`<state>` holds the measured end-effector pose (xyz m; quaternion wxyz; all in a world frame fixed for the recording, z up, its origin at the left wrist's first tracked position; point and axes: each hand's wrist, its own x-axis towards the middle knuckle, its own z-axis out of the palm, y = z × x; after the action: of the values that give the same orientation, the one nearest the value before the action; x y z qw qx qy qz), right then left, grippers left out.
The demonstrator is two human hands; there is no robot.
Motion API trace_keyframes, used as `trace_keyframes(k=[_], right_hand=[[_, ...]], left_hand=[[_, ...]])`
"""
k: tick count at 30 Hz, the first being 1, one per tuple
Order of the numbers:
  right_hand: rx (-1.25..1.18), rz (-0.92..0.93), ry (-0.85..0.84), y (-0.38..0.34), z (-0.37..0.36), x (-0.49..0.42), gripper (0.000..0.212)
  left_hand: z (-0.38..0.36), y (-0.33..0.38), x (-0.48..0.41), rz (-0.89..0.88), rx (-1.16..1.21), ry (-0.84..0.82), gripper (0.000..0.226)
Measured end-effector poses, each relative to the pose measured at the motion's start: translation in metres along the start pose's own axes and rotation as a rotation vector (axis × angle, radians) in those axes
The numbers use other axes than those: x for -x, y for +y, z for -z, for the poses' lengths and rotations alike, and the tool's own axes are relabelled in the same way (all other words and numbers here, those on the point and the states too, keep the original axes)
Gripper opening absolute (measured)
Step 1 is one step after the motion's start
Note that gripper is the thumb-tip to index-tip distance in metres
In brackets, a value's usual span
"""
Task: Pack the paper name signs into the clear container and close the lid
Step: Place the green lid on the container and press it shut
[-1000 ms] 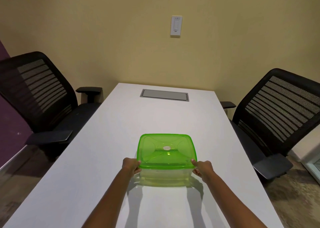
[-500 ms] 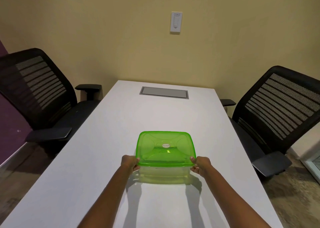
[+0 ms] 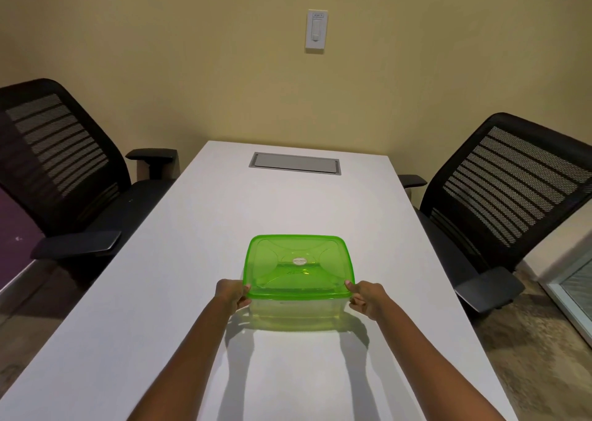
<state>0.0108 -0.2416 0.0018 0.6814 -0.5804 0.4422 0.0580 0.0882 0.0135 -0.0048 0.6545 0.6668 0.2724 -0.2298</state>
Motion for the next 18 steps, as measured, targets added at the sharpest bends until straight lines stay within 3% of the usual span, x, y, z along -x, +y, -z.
trace_keyframes(k=[18], right_hand=[[0.009,0.062,0.047,0.006,-0.003,-0.013,0.026]], left_hand=[[-0.001,0.003,0.004,-0.019,-0.077,0.006,0.033]])
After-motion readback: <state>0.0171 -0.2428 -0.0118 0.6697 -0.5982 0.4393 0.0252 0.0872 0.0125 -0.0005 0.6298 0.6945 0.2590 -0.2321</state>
